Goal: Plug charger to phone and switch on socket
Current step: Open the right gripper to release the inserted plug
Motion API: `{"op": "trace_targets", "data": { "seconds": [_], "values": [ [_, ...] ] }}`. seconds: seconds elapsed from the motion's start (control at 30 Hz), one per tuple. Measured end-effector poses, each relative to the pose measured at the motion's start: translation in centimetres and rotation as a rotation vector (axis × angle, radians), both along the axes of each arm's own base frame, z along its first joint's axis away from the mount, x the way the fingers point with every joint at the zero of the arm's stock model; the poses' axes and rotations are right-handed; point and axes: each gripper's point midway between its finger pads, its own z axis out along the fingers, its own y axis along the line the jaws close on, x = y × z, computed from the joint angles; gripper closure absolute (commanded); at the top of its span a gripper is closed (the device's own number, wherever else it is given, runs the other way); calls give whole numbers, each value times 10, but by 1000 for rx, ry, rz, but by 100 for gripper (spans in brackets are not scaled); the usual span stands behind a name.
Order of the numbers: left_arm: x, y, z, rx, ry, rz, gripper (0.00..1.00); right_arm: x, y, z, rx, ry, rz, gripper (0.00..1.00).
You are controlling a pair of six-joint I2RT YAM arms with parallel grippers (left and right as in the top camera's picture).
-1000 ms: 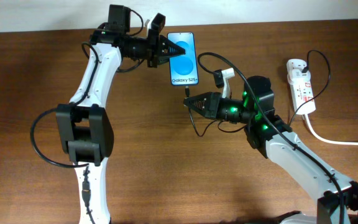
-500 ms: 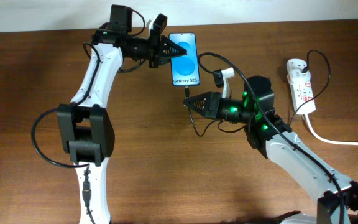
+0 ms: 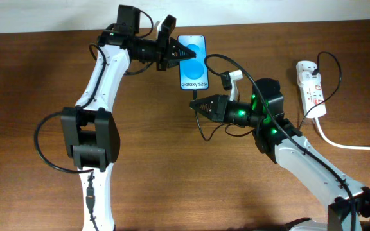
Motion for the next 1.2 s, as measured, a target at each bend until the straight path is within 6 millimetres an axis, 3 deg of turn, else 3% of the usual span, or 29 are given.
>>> {"op": "trace_targets", "data": {
  "seconds": [0.77, 0.83, 1.03, 1.2],
  "values": [
    [-2, -4, 2, -8, 8, -12, 100, 0, -8, 8, 33, -29, 22, 96],
    [-2, -4, 2, -8, 8, -12, 100, 0, -8, 8, 34, -28, 22, 91],
    [-3, -7, 2, -7, -3, -16, 100, 0, -12, 2, 25, 8, 13, 91],
    [-4, -8, 3, -10, -9, -20, 100, 4, -15, 2, 22, 4, -6, 82]
  ]
}}
